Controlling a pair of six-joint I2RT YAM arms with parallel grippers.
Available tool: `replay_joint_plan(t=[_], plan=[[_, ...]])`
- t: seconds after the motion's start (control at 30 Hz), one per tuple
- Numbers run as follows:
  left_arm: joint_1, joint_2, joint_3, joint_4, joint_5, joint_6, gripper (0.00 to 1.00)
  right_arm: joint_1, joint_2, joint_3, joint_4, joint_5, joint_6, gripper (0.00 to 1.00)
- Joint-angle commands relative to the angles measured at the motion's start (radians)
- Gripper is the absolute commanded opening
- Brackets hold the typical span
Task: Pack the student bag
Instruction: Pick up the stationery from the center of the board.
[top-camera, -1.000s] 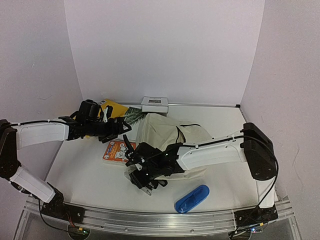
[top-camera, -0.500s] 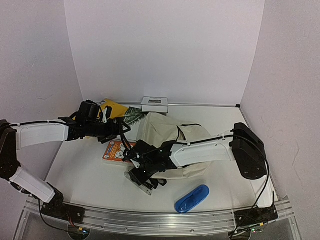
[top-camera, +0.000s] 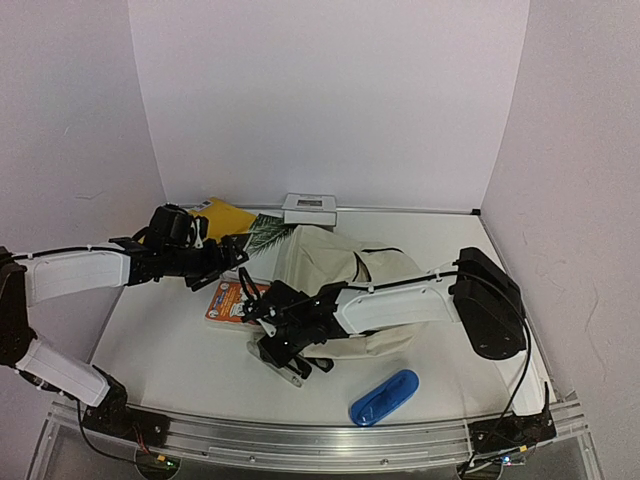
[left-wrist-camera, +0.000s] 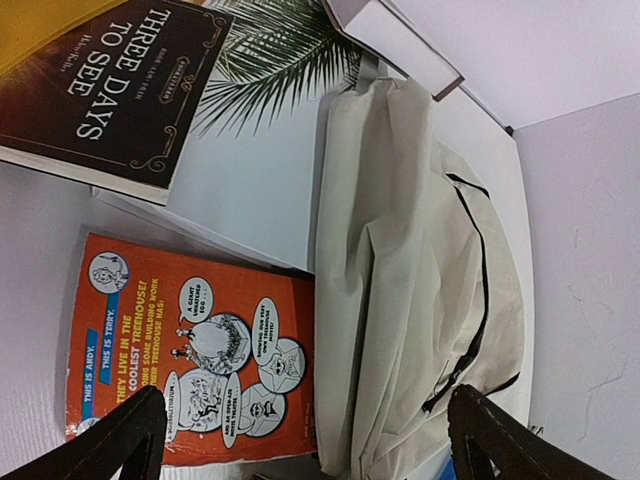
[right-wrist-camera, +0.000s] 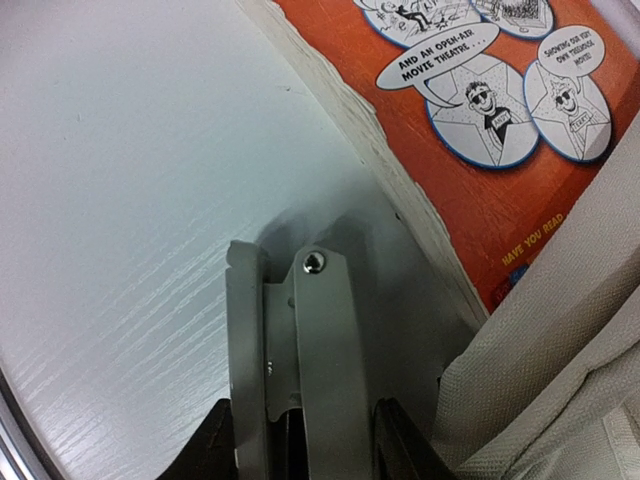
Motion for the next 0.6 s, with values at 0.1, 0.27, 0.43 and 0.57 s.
replay_joint_plan(t=[0.1, 0.27, 0.43, 0.57], plan=[[0.033, -0.091, -0.050, -0.036, -0.078, -0.069, 0.99, -0.005, 0.043, 0.007, -0.014, 0.047, 0.003, 0.26], [0.053, -0.115, -0.082, -0.056, -0.100, -0.102, 1.00, -0.006, -0.041, -0.026, 0.040, 0.081, 0.039, 0.09], [0.058, -0.140, -0.133, -0.054, -0.069, -0.124, 1.00, -0.006, -0.177, -0.133, 0.190, 0.116, 0.077, 0.00], [0.056, -0.147, -0.191, 0.036, 0.098, -0.091, 0.96, -0.005, -0.235, -0.214, 0.305, 0.124, 0.088, 0.00]])
